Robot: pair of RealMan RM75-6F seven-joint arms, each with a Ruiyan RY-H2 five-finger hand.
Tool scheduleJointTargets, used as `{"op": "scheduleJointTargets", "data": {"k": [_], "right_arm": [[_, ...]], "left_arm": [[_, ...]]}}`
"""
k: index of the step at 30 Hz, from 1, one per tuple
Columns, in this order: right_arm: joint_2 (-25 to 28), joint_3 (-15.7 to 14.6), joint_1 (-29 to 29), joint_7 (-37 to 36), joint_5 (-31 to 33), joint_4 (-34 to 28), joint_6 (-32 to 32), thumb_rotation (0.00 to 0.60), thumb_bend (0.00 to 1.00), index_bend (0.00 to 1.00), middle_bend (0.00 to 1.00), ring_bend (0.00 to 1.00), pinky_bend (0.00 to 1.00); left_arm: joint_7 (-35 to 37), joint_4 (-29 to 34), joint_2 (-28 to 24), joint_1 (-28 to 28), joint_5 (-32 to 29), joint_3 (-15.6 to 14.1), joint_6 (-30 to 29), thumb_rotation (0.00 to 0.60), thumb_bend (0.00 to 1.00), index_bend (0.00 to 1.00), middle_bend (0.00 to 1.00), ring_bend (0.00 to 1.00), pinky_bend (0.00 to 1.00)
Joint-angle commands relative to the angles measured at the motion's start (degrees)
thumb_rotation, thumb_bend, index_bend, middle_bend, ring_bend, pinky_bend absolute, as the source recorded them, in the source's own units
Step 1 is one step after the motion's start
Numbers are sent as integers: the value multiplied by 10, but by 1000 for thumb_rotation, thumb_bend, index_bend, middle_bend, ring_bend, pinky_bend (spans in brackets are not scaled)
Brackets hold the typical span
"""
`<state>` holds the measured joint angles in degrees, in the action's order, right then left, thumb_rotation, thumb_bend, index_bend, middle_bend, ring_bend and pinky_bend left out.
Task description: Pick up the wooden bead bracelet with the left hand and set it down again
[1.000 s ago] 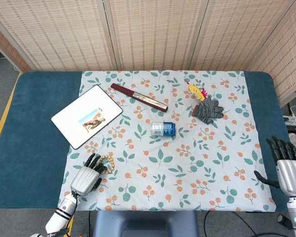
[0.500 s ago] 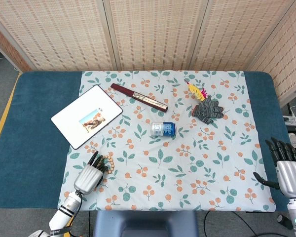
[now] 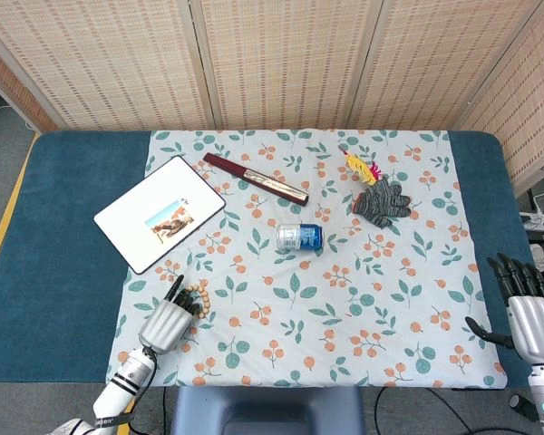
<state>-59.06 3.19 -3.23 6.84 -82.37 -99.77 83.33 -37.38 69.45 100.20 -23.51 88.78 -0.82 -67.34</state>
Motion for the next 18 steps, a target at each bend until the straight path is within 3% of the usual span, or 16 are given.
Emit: {"op": "scheduleJointTargets", "data": {"k": [1, 6, 13, 18], "right_arm": [[0, 0, 0, -1, -1, 0, 0, 451, 127, 0, 0, 0, 0], [2, 0, 2, -4, -1, -1, 3, 451, 128, 0, 0, 0, 0], [2, 0, 2, -5, -3, -1, 2, 451, 127, 0, 0, 0, 0], [3, 0, 2, -8, -3, 0, 0, 450, 128, 0, 0, 0, 0]], "left_arm": [[0, -15, 9, 0, 11, 4, -23, 600, 493, 630, 649, 328, 0], [0, -34, 15, 2, 15, 8, -40, 600, 493, 704, 729, 377, 0], [13, -25, 2, -4, 19, 22, -57, 600, 491, 714, 731, 383, 0], [56, 18, -28, -23, -33, 75, -31, 600, 490, 700, 733, 397, 0]]}}
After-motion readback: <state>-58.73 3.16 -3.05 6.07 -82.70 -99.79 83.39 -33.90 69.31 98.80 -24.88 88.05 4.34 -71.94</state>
